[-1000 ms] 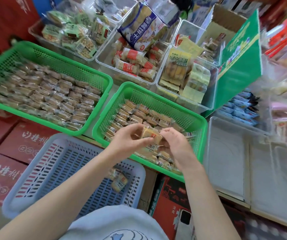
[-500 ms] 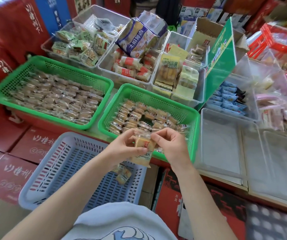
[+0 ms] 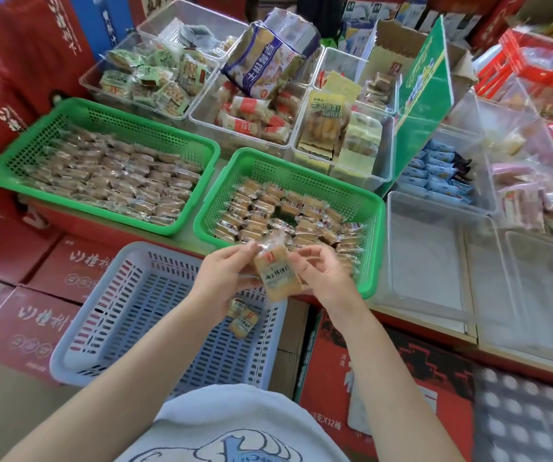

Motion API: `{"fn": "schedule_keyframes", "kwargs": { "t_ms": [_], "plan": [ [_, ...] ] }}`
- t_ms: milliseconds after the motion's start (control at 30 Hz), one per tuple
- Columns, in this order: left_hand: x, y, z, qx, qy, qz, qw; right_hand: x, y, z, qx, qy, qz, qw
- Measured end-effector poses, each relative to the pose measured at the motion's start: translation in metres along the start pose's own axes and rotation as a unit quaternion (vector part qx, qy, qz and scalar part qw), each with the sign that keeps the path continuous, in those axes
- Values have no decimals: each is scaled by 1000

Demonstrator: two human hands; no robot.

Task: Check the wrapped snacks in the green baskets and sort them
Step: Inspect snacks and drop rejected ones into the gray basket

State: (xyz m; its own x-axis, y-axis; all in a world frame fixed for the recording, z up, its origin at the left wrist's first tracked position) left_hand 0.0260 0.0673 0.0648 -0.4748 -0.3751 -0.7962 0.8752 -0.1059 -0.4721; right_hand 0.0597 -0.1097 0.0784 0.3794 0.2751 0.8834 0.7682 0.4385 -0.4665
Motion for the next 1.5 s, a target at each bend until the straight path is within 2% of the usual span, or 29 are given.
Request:
{"fn": "schedule_keyframes", "kwargs": {
  "t_ms": [100, 200, 267, 333, 400, 533, 667, 767, 833, 933, 1033, 1133, 1300, 1433, 1500],
  "plan": [
    [1, -2, -2, -10, -43, 28, 999, -8, -3, 4, 51, 14, 28, 998],
    [5, -3, 3, 44, -56, 4, 997, -9, -4, 2, 0, 71, 6, 997],
    [7, -4, 7, 99, -27, -14, 995, -6, -4, 0, -16, 69, -7, 997],
    [7, -4, 8, 126, 50, -15, 991, -3, -5, -1, 2, 48, -24, 999],
    [6, -3, 5, 111, 97, -5, 989, 3, -7, -2, -5, 42, -42, 998],
    [3, -1, 2, 69, 92, 30, 993, 3, -6, -7, -64, 93, -53, 992],
    [8, 5, 2, 90, 145, 7, 985, 8, -4, -9, -71, -49, -60, 994],
    [9, 8, 8, 157, 186, -24, 970, 18, -3, -11, -97, -216, -123, 964],
    [4, 8, 16, 185, 216, -36, 958, 22, -2, -8, -84, -280, -158, 943],
    [-4, 13, 20, 164, 235, -29, 958, 24, 2, -3, -56, -323, -185, 927],
    [-6, 20, 18, 124, 175, -24, 977, 27, 9, -2, -41, -330, -196, 922],
    [-7, 28, 18, 117, 95, -27, 988, 28, 16, -4, -39, -303, -185, 934],
    [-3, 48, 8, 70, 81, -29, 994, 28, 34, -12, -40, -229, -140, 963],
    [-5, 69, -3, 25, 74, -3, 997, 25, 55, -23, -74, -242, -119, 960],
    [-9, 82, -8, 11, 71, 3, 997, 23, 69, -29, -32, -251, -87, 963]
  ]
}}
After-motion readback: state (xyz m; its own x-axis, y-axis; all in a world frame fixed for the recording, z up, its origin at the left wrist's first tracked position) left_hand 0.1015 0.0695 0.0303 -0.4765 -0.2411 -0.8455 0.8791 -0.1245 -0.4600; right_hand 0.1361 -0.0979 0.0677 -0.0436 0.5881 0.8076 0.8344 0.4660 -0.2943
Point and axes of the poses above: each hand's wrist, its own y-axis towards the middle knuckle, its own z-axis out of the palm, x = y × z, the point moved 4 cm from there along y, towards the middle knuckle, and after that the axes turned 13 degrees about x, right-handed, at the moved point
